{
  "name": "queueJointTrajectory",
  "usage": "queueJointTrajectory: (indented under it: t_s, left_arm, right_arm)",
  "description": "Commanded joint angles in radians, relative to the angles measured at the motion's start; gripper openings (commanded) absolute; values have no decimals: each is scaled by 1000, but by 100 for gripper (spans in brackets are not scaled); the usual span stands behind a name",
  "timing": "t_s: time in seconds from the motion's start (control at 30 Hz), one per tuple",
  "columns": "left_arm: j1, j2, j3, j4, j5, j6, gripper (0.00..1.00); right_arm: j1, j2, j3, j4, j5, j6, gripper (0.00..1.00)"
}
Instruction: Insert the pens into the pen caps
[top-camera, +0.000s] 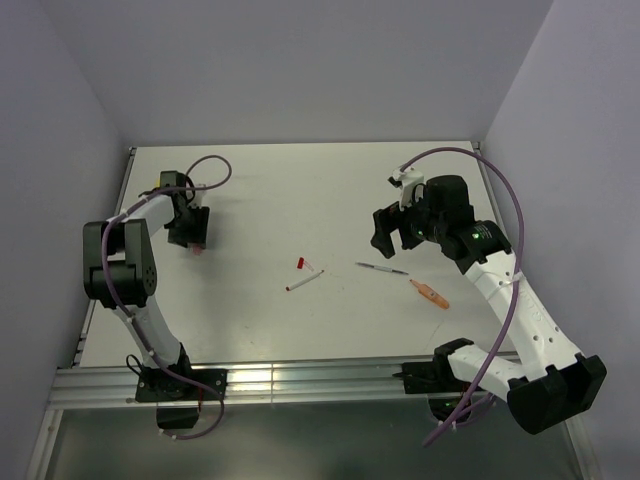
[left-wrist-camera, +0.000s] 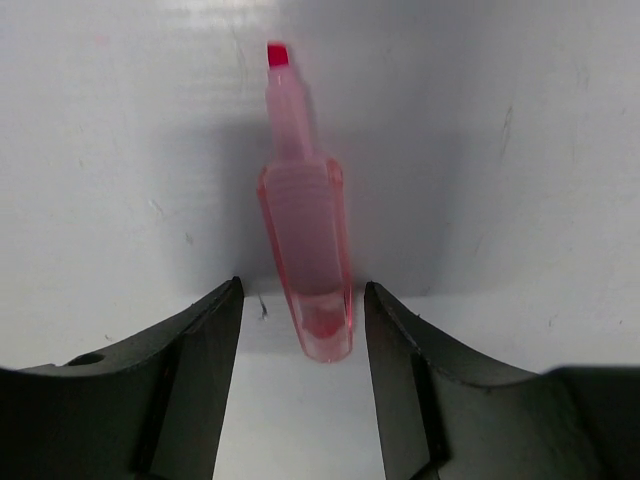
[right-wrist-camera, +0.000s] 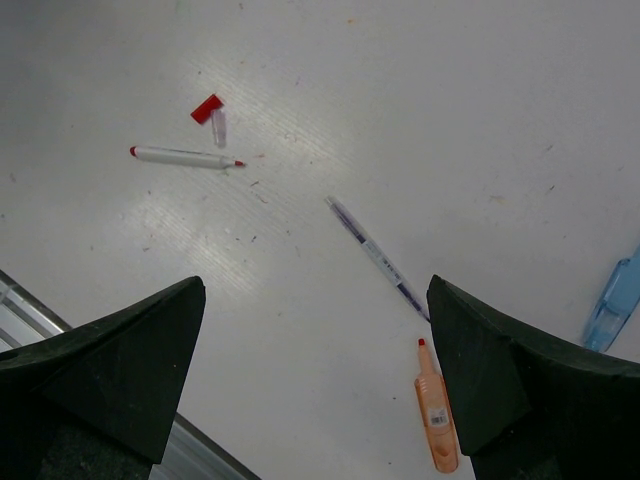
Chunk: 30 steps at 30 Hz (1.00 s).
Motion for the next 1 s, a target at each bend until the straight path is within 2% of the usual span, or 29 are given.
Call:
queueJointTrajectory:
  t_s: [0.0,0.23,0.37,0.53,0.63,0.73,0.77,0.83,0.93,0.97]
  left_arm:
    - [-10,57,70,44,44,-15,57]
    - [-32,77,105,50,41,-21,55]
    - [-35,81,102,44,38,-40,38]
    - [-35,75,153,-8,70,-116,23]
    - [-35,75,226,-82,111,-130,0]
    - [-35,54,315,-198,208,-130,0]
    - [-35,45,334,-224,279,-139,0]
    - [-35,11,365,-276,307,-167,0]
    - [-76,-14,385,-341,381,-223,0]
    - [-85,-18,380,-356,401,-260,0]
  right_arm:
    - [-5,-2,1,3,-6,-7,100]
    - [-5,-2,-3,3,-5,-15,100]
    - [-5,1,1,3,-15,-29,100]
    - [-2,13,35,13,-109,-91,100]
    - [9,13,67,29,-173,-174,100]
    - [23,-4,70,68,-201,-239,100]
    - [44,-2,70,71,-202,-303,100]
    - [79,13,67,103,-167,-369,100]
    - [211,34,31,192,-132,-444,99]
    - [289,36,14,222,-130,-453,100]
